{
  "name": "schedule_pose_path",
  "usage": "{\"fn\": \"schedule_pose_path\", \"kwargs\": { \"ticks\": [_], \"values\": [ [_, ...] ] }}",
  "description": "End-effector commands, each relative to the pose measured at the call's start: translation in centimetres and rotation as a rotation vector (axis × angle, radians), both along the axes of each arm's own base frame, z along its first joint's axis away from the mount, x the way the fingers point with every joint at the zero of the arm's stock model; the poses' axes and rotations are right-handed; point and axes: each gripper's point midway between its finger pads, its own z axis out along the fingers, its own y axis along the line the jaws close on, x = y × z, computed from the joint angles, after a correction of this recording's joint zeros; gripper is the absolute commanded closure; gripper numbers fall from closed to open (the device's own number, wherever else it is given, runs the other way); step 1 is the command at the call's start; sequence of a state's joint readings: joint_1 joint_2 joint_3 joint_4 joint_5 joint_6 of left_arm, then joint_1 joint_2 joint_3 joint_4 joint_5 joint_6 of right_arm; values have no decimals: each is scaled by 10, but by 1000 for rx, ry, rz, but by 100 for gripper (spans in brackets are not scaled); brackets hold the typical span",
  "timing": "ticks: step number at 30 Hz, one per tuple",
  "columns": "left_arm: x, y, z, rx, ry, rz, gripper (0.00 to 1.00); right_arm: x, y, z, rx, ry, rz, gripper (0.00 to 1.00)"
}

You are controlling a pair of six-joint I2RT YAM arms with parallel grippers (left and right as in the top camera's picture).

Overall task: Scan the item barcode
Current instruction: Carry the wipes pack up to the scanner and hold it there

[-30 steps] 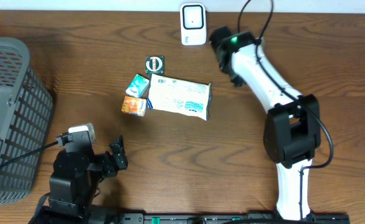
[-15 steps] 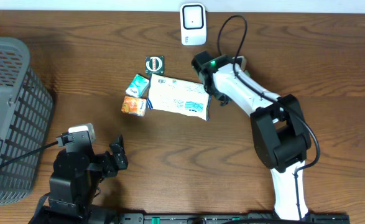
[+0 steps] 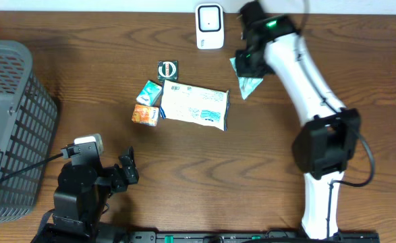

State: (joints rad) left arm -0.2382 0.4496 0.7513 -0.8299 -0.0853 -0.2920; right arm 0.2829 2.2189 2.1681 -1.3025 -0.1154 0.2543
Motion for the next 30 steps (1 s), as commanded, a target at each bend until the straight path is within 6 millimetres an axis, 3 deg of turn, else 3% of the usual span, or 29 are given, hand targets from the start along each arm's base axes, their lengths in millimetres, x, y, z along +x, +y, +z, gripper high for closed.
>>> {"fn": "schedule_pose_path", "kwargs": {
  "ticks": [1,4,6,12,21,30],
  "values": [
    [0,2,0,3,-2,14,2,-8,39,50,503,-26,289,99],
    [0,2,0,3,-3,14,2,-10,37,91,814,-97,388,99],
    [0,2,0,3,-3,14,2,-8,23,111,951,-139,385,99],
    [0,2,0,3,-3,14,2,-10,6,122,1034,-115,320,99],
    [0,2,0,3,-3,14,2,-28,22,129,1089,-39,325,99],
    [0,2,0,3,-3,14,2,-36,36,159,1003,-172,437,99]
  ]
}}
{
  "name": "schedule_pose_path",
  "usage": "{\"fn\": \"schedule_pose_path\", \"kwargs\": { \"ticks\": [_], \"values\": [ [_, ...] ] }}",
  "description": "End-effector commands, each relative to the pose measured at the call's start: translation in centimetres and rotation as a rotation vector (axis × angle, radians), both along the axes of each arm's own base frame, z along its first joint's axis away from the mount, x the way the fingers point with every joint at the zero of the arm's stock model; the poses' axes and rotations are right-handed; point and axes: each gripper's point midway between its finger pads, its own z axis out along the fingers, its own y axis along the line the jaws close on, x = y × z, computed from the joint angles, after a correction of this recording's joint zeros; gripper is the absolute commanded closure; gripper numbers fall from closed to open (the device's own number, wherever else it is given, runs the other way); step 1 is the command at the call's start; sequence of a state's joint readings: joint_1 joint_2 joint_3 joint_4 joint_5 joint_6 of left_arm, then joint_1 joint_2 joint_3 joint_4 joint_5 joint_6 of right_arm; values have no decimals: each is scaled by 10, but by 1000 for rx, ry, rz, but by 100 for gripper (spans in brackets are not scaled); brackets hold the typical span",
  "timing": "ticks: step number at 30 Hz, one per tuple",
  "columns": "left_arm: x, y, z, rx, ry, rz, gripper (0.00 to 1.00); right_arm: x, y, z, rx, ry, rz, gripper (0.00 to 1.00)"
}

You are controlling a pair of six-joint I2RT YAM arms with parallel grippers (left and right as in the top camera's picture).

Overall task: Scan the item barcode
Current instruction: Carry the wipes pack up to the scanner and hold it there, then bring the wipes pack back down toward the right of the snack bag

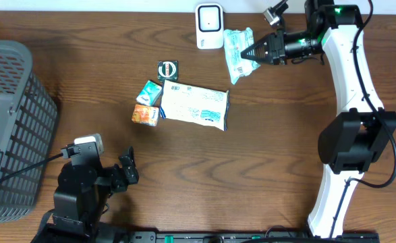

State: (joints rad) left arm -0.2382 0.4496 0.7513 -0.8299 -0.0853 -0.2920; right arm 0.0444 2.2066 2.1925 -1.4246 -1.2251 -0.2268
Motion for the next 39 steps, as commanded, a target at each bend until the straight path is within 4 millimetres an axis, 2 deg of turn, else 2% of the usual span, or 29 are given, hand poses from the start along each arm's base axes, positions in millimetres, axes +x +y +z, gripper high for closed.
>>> {"fn": "schedule_pose_path", "kwargs": {
  "ticks": [1,5,9,12,21,25,28,31,39],
  "values": [
    [0,2,0,3,-3,14,2,-12,7,43,-25,-130,1,99],
    [0,2,0,3,-3,14,2,-12,4,58,-162,-203,-72,99],
    [0,2,0,3,-3,14,2,-24,12,84,-198,-324,-72,99],
    [0,2,0,3,-3,14,2,-30,17,94,-204,-363,-68,99],
    [0,2,0,3,-3,14,2,-28,15,87,-234,-347,-80,99],
    [0,2,0,3,-3,14,2,-11,-2,65,-383,-265,-206,99],
    [0,2,0,3,-2,14,2,9,-36,33,-636,-177,-405,99],
    [0,2,0,3,-3,14,2,20,-68,0,-889,-97,-596,99],
    [0,2,0,3,-3,14,2,16,-109,-81,-1330,19,-792,99]
  ]
}}
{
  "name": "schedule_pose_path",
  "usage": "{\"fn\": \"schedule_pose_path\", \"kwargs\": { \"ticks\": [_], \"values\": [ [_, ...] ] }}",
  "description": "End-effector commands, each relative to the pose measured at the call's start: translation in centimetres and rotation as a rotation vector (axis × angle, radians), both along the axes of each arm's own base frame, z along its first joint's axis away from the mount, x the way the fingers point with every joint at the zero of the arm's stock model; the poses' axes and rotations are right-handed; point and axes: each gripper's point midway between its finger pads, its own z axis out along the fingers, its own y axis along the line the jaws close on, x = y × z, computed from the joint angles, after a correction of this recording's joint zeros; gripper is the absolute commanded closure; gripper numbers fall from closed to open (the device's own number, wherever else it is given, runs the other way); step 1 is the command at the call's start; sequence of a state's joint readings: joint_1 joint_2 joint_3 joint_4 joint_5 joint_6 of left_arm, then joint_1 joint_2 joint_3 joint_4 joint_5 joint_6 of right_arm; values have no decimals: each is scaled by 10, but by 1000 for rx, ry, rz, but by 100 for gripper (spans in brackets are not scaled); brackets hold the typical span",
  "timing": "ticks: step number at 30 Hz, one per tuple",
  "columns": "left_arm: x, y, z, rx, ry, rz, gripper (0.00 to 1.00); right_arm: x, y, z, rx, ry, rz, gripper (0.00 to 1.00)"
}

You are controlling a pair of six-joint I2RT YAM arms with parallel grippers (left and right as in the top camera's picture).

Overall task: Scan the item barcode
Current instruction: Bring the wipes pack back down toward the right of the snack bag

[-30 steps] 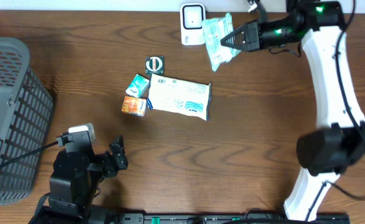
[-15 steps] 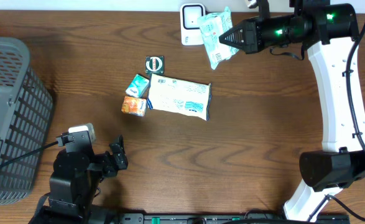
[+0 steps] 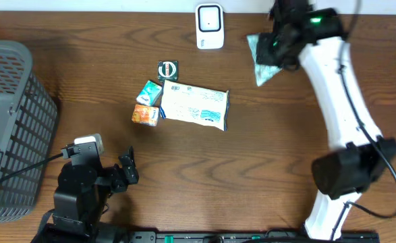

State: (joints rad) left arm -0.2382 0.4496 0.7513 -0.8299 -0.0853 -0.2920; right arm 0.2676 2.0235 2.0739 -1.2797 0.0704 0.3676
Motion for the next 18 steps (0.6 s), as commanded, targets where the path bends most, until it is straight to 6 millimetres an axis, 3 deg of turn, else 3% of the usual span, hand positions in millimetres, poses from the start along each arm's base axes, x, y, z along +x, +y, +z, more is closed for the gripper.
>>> {"fn": "schedule_pose_path", "kwargs": {
  "ticks": [1,5,7,13,18],
  "values": [
    [0,2,0,3,-3,14,2,1,-46,-28,-303,-6,-213,99],
    [0,2,0,3,-2,14,2,-6,-78,-52,-554,-17,-328,99],
    [0,2,0,3,-3,14,2,-11,-81,-72,-606,9,-323,99],
    [0,2,0,3,-3,14,2,-26,-78,-121,-616,105,-287,99],
    [0,2,0,3,-3,14,2,-31,-51,-135,-512,143,-249,98]
  ]
}}
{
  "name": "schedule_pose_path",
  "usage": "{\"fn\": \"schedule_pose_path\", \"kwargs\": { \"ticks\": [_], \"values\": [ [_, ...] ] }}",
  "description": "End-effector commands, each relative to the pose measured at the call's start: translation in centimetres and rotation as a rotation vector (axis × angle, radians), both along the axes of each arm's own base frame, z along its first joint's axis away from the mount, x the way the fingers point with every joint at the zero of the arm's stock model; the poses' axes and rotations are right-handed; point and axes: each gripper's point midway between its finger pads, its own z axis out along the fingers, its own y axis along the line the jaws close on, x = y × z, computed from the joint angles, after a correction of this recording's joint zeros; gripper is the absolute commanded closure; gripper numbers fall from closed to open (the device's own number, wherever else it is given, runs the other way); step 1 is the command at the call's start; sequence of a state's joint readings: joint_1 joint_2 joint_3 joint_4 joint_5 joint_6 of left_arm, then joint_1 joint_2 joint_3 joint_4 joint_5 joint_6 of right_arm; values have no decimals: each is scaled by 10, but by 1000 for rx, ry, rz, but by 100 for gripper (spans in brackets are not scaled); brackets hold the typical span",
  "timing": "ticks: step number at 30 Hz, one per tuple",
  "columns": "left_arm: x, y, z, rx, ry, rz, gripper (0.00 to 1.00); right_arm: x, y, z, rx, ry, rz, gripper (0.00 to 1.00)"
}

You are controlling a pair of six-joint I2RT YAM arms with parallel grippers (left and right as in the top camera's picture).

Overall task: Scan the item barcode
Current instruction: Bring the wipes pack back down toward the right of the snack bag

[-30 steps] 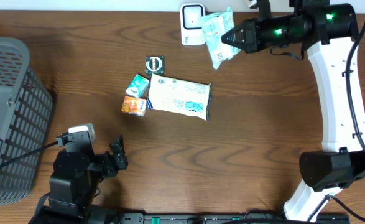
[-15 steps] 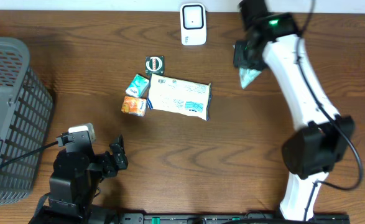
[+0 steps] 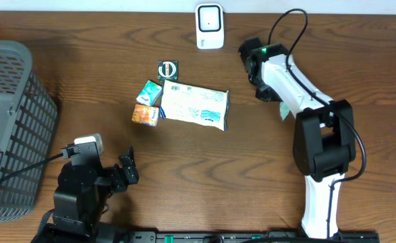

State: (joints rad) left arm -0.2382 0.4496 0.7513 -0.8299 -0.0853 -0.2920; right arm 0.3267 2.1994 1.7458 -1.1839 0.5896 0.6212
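Note:
The white barcode scanner (image 3: 210, 25) stands at the table's far edge. My right arm is folded over the table to the right of it, and only a sliver of the green packet (image 3: 284, 111) peeks out from under its white link. The right gripper (image 3: 278, 101) is mostly hidden beneath that link and appears shut on the packet. The packet now lies well in front of and to the right of the scanner. My left gripper (image 3: 129, 167) rests near the front left, open and empty.
A white and blue pack (image 3: 194, 104) lies mid-table, with a teal box (image 3: 150, 92), an orange box (image 3: 145, 115) and a dark square item (image 3: 168, 69) beside it. A grey mesh basket (image 3: 9, 121) fills the left side.
The right arm has folded back, carrying the green packet from just right of the scanner toward the near right, where it is mostly hidden under the arm. The left arm is unchanged.
The right gripper held the green packet to the right of the scanner. Then it held the packet flat right beside the scanner, reaching in from the right. After that the packet hung further right of the scanner, and now it sits drawn back under the folded arm.

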Motion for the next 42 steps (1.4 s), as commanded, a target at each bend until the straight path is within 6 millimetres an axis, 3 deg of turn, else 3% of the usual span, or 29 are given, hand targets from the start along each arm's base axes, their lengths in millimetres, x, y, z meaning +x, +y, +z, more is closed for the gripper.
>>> {"fn": "schedule_pose_path", "kwargs": {
  "ticks": [1,4,9,11,16,19,22,24,26,35,38,42],
  "values": [
    [0,2,0,3,-3,14,2,-1,23,0,40,-19,17,98],
    [0,2,0,3,-3,14,2,-2,34,-3,38,-17,54,95],
    [0,2,0,3,-3,14,2,-9,46,-11,35,-3,92,74],
    [0,2,0,3,-2,14,2,-12,53,-14,47,2,104,71],
    [0,2,0,3,-3,14,2,-15,77,-21,122,10,132,72],
    [0,2,0,3,-3,14,2,-14,89,-22,141,-2,153,80],
    [0,2,0,3,-2,14,2,-11,95,-21,139,-3,203,74],
    [0,2,0,3,-2,14,2,-9,95,-19,128,2,228,57],
    [0,2,0,3,-3,14,2,-9,92,-14,126,2,222,48],
    [0,2,0,3,-2,14,2,3,74,27,320,-7,110,29],
    [0,2,0,3,-3,14,2,8,68,28,486,29,108,14],
    [0,2,0,3,-2,14,2,9,60,24,694,83,144,13]
  ]
}}
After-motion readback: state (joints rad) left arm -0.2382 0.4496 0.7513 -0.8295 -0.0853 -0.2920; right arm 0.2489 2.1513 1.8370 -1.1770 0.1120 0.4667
